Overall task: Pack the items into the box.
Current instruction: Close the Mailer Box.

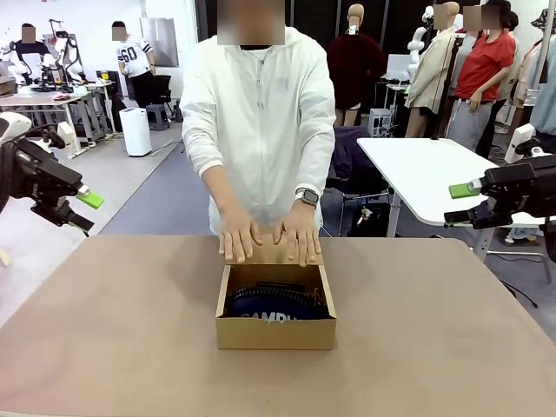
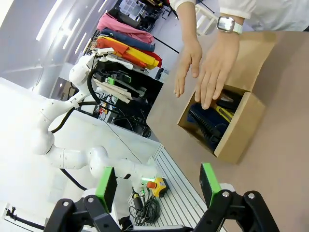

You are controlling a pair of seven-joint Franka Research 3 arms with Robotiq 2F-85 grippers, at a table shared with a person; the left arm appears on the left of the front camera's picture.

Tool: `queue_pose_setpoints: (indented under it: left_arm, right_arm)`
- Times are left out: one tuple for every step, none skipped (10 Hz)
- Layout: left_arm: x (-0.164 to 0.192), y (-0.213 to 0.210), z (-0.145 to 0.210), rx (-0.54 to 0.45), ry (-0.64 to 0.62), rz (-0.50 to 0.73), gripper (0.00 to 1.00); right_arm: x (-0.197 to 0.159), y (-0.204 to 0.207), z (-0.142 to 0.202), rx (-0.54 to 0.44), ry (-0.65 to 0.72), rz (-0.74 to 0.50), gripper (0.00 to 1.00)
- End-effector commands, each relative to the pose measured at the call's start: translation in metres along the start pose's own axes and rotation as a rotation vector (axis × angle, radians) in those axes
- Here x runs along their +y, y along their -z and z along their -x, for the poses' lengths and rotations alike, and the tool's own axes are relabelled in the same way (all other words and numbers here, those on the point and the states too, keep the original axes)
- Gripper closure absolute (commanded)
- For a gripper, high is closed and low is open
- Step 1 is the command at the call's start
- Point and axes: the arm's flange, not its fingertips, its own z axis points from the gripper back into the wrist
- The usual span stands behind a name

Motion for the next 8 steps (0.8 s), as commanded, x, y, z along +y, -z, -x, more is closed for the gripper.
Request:
queue_pose_setpoints:
  left_arm:
    - [0.0, 0.0, 0.0, 0.0, 0.0, 0.0, 0.0]
    - [0.009, 0.02, -0.018, 0.037, -0.017, 0.041, 0.0]
    - [0.02, 0.036, -0.034, -0.01, -0.076, 0.051, 0.0]
    - [0.045, 0.06, -0.051, -0.102, -0.153, 0.044, 0.0]
    - [0.067, 0.078, -0.061, -0.254, -0.226, 0.048, 0.0]
    - [0.083, 0.1, -0.064, -0.333, -0.292, 0.06, 0.0]
    - [0.094, 0.129, -0.066, -0.328, -0.35, 0.084, 0.0]
    - [0.096, 0.154, -0.06, -0.266, -0.39, 0.079, 0.0]
  right_arm:
    - [0.0, 0.0, 0.0, 0.0, 0.0, 0.0, 0.09]
    - [-0.015, 0.008, -0.016, 0.019, -0.015, 0.068, 0.09]
    - [-0.023, 0.027, -0.024, 0.11, -0.008, 0.1, 0.09]
    - [-0.043, 0.048, -0.036, 0.176, 0.027, 0.182, 0.09]
    - [-0.06, 0.07, -0.046, 0.217, 0.06, 0.224, 0.09]
    - [-0.084, 0.093, -0.056, 0.226, 0.098, 0.244, 0.09]
    - [-0.116, 0.112, -0.065, 0.237, 0.139, 0.246, 0.09]
    - [-0.137, 0.14, -0.065, 0.222, 0.162, 0.217, 0.09]
